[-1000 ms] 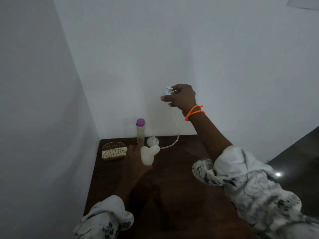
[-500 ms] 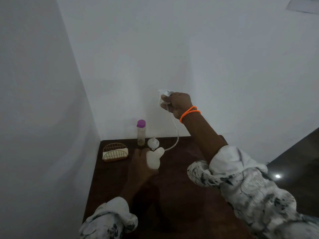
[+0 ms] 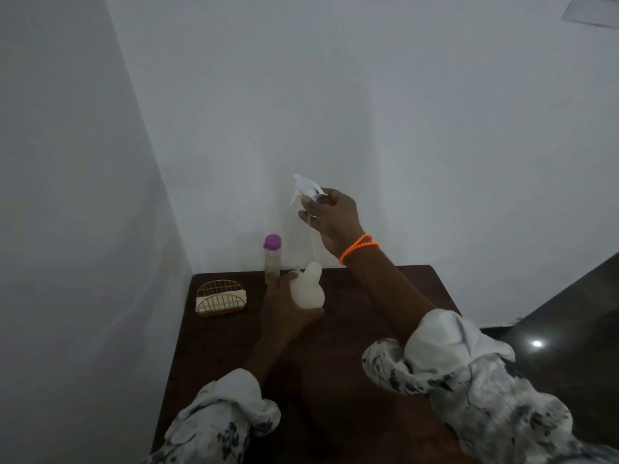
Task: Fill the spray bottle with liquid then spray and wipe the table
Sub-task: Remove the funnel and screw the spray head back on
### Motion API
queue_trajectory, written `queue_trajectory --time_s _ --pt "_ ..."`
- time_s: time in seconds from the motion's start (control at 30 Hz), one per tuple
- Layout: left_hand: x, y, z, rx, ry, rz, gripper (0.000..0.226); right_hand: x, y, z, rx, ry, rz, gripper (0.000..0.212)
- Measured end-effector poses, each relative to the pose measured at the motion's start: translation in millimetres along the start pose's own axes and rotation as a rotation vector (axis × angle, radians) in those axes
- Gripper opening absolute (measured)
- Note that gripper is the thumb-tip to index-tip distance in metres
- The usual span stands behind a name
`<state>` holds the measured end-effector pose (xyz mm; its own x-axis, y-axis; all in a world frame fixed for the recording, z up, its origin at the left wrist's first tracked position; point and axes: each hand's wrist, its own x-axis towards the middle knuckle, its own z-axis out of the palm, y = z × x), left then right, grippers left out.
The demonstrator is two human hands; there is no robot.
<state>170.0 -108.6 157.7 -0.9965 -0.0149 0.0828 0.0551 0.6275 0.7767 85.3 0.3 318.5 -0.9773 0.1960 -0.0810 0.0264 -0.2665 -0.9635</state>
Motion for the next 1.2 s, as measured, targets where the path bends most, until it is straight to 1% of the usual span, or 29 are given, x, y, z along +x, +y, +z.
queue_trajectory --time_s 0.17,0.3,0.43,0.57,0.83,1.0,1.2 --pt "5.1 -6.3 -7.1 -0.028 0.054 -0.005 0.096 -19.6 9.0 -29.0 -0.141 -0.096 -0.101 0.028" --pt "4.5 -9.2 -9.0 -0.022 0.056 0.005 0.097 -30.5 28.9 -51.7 -0.3 -0.105 -0.213 0.03" --pt "0.4 -5.5 -5.2 -0.024 0.044 0.028 0.096 -39.7 47.9 -66.3 -0.461 -0.093 -0.241 0.031" --pt "-4.2 -2.7 -0.5 -0.007 0.021 0.046 0.098 -46.2 58.7 -73.9 -0.69 -0.102 -0.32 0.027" --pt "-9.4 0.6 3.6 -0.021 0.013 0.091 0.096 -55.9 70.5 -83.4 -0.687 -0.063 -0.321 0.03" --pt "-13.8 1.4 6.0 -0.035 0.02 0.107 0.097 -62.7 68.2 -84.2 -0.713 -0.067 -0.383 0.036" --pt "-13.0 1.0 6.4 -0.033 0.035 0.118 0.099 -64.9 69.0 -81.0 -0.72 -0.088 -0.426 0.036"
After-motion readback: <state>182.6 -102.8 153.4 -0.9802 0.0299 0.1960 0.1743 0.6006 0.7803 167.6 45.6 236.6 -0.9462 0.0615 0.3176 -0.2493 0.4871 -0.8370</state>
